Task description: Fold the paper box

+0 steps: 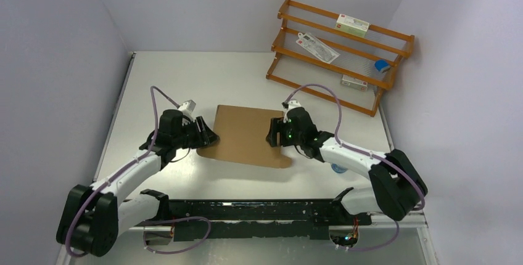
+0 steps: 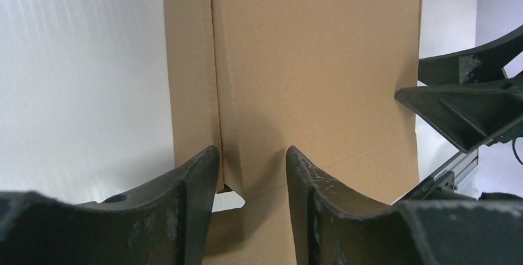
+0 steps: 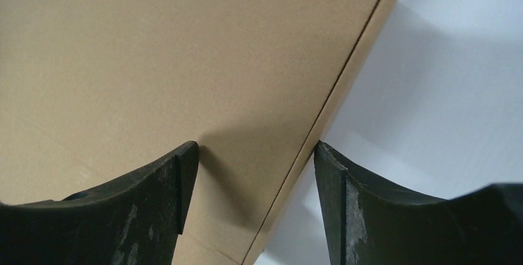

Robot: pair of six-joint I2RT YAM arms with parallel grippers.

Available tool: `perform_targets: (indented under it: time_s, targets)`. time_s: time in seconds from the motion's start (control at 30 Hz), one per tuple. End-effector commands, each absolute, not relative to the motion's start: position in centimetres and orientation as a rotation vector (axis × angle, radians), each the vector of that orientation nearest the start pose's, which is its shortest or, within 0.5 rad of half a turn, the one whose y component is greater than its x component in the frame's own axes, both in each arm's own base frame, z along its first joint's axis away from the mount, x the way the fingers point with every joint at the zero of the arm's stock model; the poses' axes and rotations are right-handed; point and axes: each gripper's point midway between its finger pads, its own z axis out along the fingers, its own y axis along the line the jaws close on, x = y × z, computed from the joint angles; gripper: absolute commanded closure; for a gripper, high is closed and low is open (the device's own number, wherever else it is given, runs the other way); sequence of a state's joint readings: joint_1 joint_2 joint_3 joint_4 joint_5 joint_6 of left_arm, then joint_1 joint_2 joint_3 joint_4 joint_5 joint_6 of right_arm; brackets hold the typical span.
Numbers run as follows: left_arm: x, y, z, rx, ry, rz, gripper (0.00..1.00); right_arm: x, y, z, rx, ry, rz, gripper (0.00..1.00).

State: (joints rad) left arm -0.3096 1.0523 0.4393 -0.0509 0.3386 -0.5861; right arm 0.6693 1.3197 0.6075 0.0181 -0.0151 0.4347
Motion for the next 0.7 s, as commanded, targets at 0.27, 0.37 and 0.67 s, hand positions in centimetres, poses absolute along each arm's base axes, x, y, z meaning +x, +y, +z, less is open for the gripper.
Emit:
perform_targets:
  time_s: [0.27, 0.37, 0.67]
  targets:
    - [25.1, -14.9, 3.8, -0.195, 2.424, -0.642, 0.42, 31.7, 23.2, 6.4, -0.358, 2.230, 0.606, 0.34]
    - [25.7, -14.2, 6.4, -0.209, 2.363, -0.596, 0.39, 31.9, 22.9, 6.7, -0.354, 2.231, 0.584, 0.34]
    - [27.0, -15.2, 6.2, -0.242, 2.329, -0.654, 0.38, 32.7, 21.4, 6.9, -0.284, 2.223, 0.518, 0.33]
